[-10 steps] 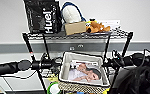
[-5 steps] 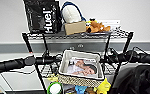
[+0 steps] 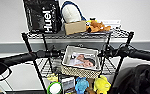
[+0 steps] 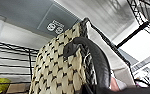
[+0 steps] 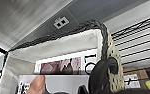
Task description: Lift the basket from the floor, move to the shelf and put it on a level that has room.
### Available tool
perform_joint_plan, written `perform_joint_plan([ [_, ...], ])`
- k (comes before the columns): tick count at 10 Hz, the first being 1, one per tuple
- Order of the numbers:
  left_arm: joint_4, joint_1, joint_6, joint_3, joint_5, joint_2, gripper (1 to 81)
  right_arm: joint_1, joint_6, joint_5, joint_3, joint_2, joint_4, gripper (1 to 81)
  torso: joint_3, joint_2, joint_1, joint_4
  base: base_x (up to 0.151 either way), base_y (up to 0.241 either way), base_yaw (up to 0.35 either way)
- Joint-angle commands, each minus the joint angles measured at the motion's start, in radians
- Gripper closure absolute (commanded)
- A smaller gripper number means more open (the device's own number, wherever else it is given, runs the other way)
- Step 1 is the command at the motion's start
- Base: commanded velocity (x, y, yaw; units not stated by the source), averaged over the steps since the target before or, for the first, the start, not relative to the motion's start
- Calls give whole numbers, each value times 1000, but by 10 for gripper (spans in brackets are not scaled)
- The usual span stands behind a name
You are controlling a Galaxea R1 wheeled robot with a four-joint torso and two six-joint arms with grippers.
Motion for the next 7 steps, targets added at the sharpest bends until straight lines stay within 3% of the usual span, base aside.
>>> perform_joint_plan([
  [1,25,-245,0,-176,16,111,811,152,-11,116,-220,138,-47,811,0,0,0,0,0,0,0],
  [3,32,-243,0,-292,43,173,811,152,-13,136,-325,195,-55,811,0,0,1,0,0,0,0],
  [7,29,-216,-2,-355,36,168,811,121,-14,165,-488,302,-63,811,-1,1,1,0,0,0,0],
])
